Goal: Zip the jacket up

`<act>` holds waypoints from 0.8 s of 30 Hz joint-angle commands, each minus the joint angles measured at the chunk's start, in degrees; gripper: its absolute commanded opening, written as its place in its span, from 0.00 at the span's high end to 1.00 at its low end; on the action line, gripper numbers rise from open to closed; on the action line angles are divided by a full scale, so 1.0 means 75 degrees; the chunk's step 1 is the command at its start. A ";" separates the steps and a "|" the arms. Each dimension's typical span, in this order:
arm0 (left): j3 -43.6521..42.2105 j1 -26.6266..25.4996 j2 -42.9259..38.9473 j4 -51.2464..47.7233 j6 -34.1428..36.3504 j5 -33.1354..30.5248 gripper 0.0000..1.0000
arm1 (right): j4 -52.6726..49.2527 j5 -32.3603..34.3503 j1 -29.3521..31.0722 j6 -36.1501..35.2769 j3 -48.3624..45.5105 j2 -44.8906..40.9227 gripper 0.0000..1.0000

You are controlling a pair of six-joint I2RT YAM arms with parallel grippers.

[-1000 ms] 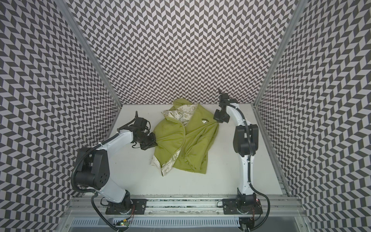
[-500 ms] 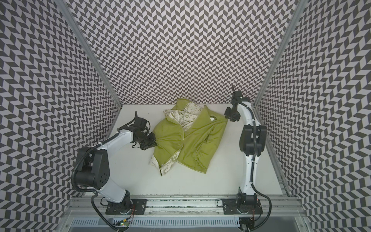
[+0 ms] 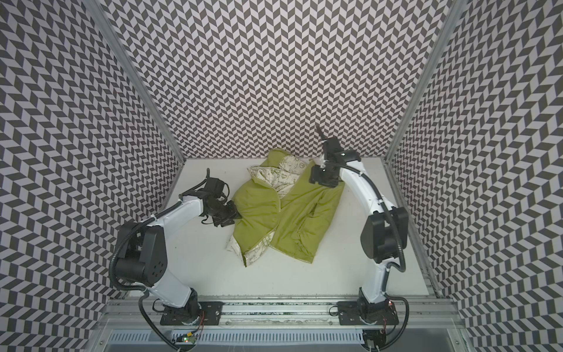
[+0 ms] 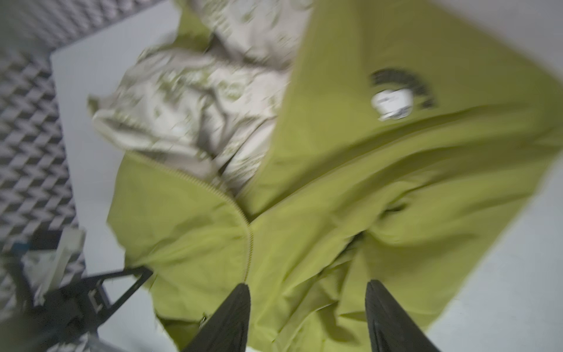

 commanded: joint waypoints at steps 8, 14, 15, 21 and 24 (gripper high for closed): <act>-0.0377 -0.0514 0.0026 0.0260 -0.0207 -0.0251 0.62 | 0.0601 -0.0516 0.1411 0.0808 -0.0938 0.0955 0.38; -0.0525 -0.0530 0.0022 0.0416 -0.0254 -0.0143 0.77 | 0.0662 -0.0209 0.1579 0.0895 -0.0846 0.1458 0.39; -0.0525 -0.0530 0.0024 0.0414 -0.0236 -0.0136 0.78 | 0.0626 -0.0137 0.1596 0.0905 -0.0822 0.1531 0.40; -0.0557 -0.0530 0.0031 0.0445 -0.0185 -0.0067 0.83 | 0.0997 0.0008 0.1679 0.1018 -0.1099 0.1752 0.46; -0.0584 -0.0518 0.0035 0.0456 -0.0143 -0.0007 0.83 | 0.1052 0.0103 0.1744 0.1030 -0.1086 0.1859 0.51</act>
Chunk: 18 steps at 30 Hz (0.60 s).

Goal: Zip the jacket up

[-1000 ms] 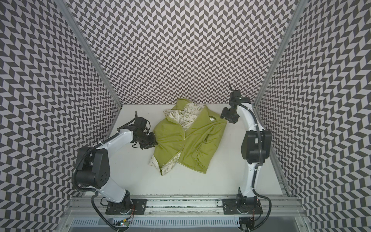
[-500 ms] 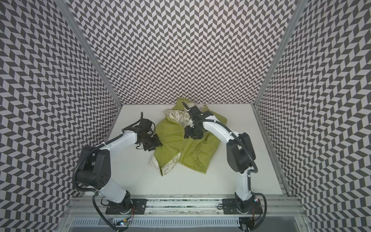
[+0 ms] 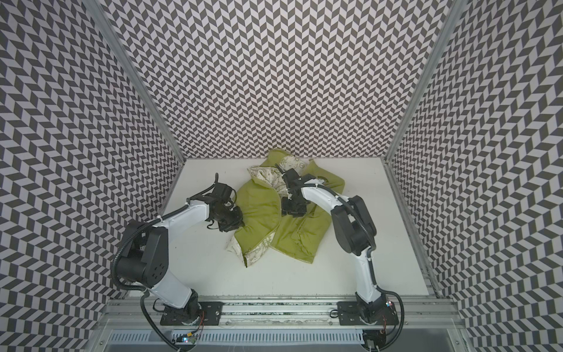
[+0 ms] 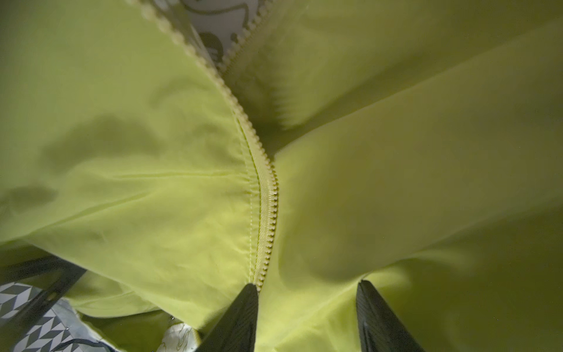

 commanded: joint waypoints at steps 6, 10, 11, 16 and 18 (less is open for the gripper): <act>-0.0209 0.0043 -0.0062 0.0133 0.0075 0.0112 0.84 | 0.0313 0.0366 0.0145 0.0170 -0.0125 0.0248 0.69; -0.0286 0.0103 -0.0113 0.0204 0.0075 0.0202 0.87 | 0.0263 0.0481 0.0164 0.0144 -0.0126 0.0272 0.89; -0.0299 0.0119 -0.0143 0.0220 0.0068 0.0216 0.88 | 0.0216 0.0521 0.0157 0.0125 -0.0126 0.0246 0.94; -0.0392 0.0254 -0.0334 0.0348 -0.0037 0.0295 0.92 | 0.0089 0.0867 0.0155 -0.0037 -0.0491 -0.0312 1.00; -0.0422 0.0299 -0.0397 0.0406 -0.0083 0.0343 0.94 | 0.0057 0.0949 0.0119 -0.0134 -0.0753 -0.0604 1.00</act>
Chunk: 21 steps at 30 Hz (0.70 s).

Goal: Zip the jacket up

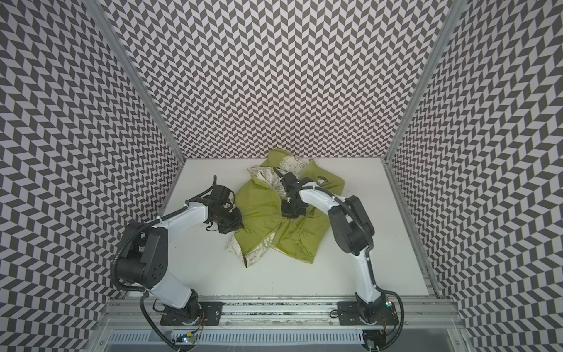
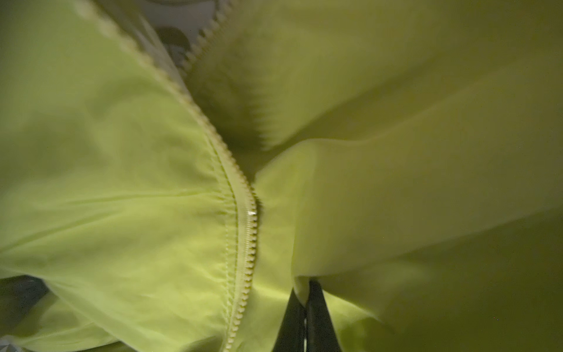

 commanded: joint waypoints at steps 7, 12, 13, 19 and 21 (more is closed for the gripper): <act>-0.0366 0.0160 -0.0664 0.0477 -0.0545 0.0094 0.99 | -0.0520 0.0756 -0.0290 -0.0502 -0.1005 -0.1603 1.00; -0.0668 0.0175 -0.0952 0.0857 -0.1023 0.0057 1.00 | -0.0904 0.1237 -0.0549 -0.0817 -0.1165 -0.2333 1.00; -0.0715 0.0168 -0.1004 0.0892 -0.1104 0.0035 1.00 | -0.0954 0.1256 -0.0617 -0.0867 -0.1216 -0.2439 1.00; -0.0987 0.0163 -0.1303 0.1122 -0.1437 0.0022 1.00 | -0.1044 0.1123 -0.1097 -0.1390 -0.1671 -0.3074 1.00; -0.1063 0.0161 -0.1347 0.1179 -0.1479 0.0034 1.00 | -0.1110 0.0883 -0.1140 -0.1717 -0.1751 -0.3087 1.00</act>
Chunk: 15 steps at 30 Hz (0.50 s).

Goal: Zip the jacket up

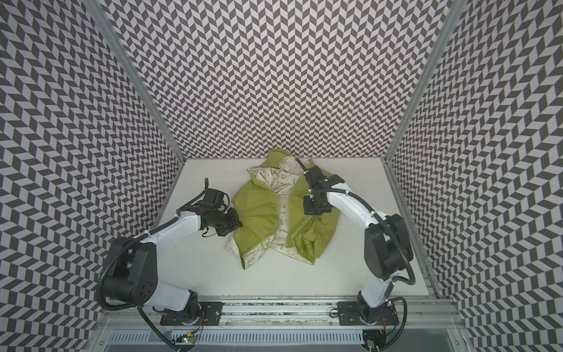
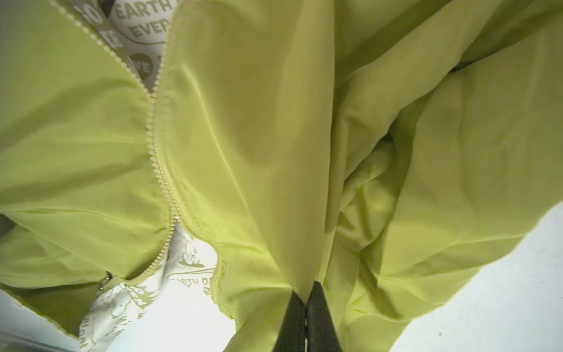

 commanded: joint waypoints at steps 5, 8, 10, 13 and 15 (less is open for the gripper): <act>-0.0198 0.0065 -0.0201 0.0231 -0.0265 -0.0035 1.00 | -0.0450 -0.0317 -0.0075 -0.0902 -0.0673 -0.0427 0.93; -0.0179 0.0074 -0.0297 0.0181 -0.0253 -0.0065 1.00 | -0.0374 -0.0374 -0.0323 -0.0837 -0.1236 -0.0951 0.91; -0.0141 0.0073 -0.0330 0.0122 -0.0230 -0.0071 1.00 | -0.0380 -0.0559 -0.0615 -0.0810 -0.1529 -0.1270 0.87; -0.0037 0.0077 -0.0309 0.0003 -0.0166 -0.0013 0.98 | -0.0448 -0.0859 -0.0935 -0.0891 -0.1751 -0.1663 0.69; 0.0012 0.0074 -0.0340 -0.0089 -0.0125 -0.0001 0.96 | -0.0629 -0.0770 -0.0968 -0.0889 -0.1735 -0.1844 0.57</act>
